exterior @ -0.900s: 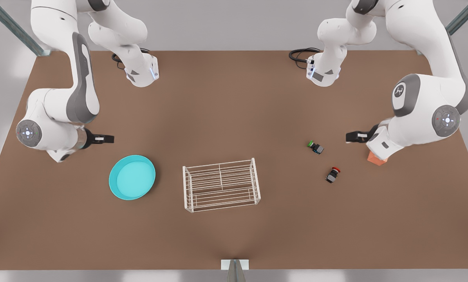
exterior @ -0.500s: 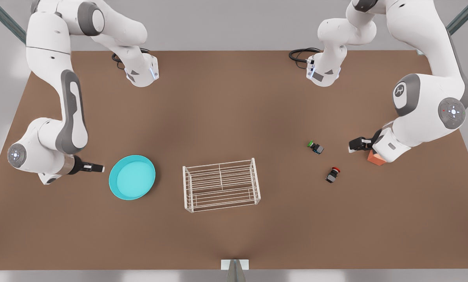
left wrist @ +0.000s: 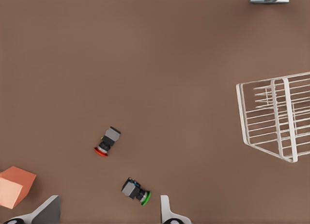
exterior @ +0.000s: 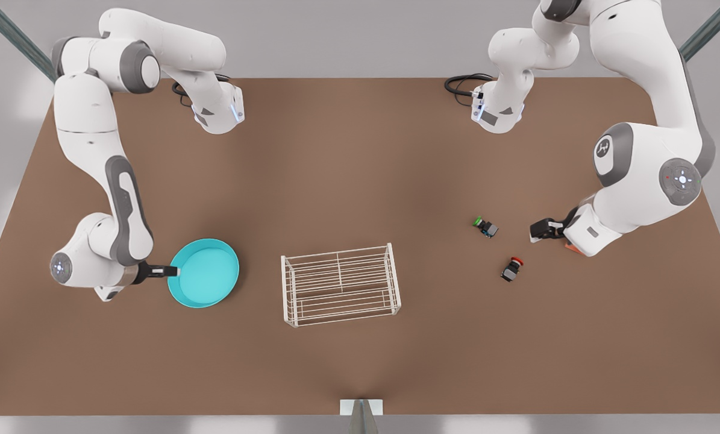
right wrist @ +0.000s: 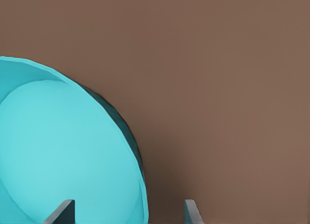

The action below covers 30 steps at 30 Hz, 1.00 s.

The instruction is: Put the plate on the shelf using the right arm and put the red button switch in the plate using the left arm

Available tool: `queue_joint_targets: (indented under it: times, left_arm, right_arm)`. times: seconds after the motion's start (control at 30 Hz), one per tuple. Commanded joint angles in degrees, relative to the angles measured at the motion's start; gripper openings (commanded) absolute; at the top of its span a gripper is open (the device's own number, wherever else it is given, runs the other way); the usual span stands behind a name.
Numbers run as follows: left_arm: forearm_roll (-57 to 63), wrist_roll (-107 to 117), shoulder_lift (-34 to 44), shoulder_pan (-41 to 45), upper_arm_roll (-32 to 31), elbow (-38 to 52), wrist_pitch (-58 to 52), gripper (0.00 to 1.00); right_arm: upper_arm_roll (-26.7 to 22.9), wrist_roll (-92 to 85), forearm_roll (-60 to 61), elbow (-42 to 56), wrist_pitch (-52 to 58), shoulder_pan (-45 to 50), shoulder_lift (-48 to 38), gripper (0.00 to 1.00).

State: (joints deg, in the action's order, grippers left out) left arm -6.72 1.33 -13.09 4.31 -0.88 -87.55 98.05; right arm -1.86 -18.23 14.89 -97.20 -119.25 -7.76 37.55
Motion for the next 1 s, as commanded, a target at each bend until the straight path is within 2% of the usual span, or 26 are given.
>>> queue_joint_targets:
  times: [0.0,0.27,0.43,0.5,0.77,0.97]
  left_arm:
    - [0.04,-0.10,0.08,0.00,0.00,0.01,0.13,1.00]
    - [0.13,-0.01,0.26,0.09,0.00,-0.78,0.13,1.00]
    - [0.21,1.13,0.26,0.09,0.00,-0.78,0.13,1.00]
    - [0.21,1.13,0.26,0.09,0.00,-0.78,0.22,1.00]
    - [0.21,1.13,0.17,0.00,0.00,-0.78,0.39,1.00]
    - [0.21,1.13,0.17,0.00,0.09,-0.78,0.57,1.00]
  right_arm:
    - [0.02,-12.62,-1.62,-0.01,-1.68,0.03,0.33,0.88]
    - [0.02,-12.71,-2.85,-0.19,-2.47,0.03,1.56,0.73]
    - [0.63,-12.62,-0.40,-0.27,-2.65,0.03,1.91,0.60]
    - [0.81,-12.53,-0.04,-0.36,-2.47,0.03,2.26,0.59]
    - [0.98,-13.41,0.58,0.08,-2.03,-0.59,2.52,0.37]
    - [0.98,-14.64,0.66,0.08,-1.33,-0.50,2.35,0.26]
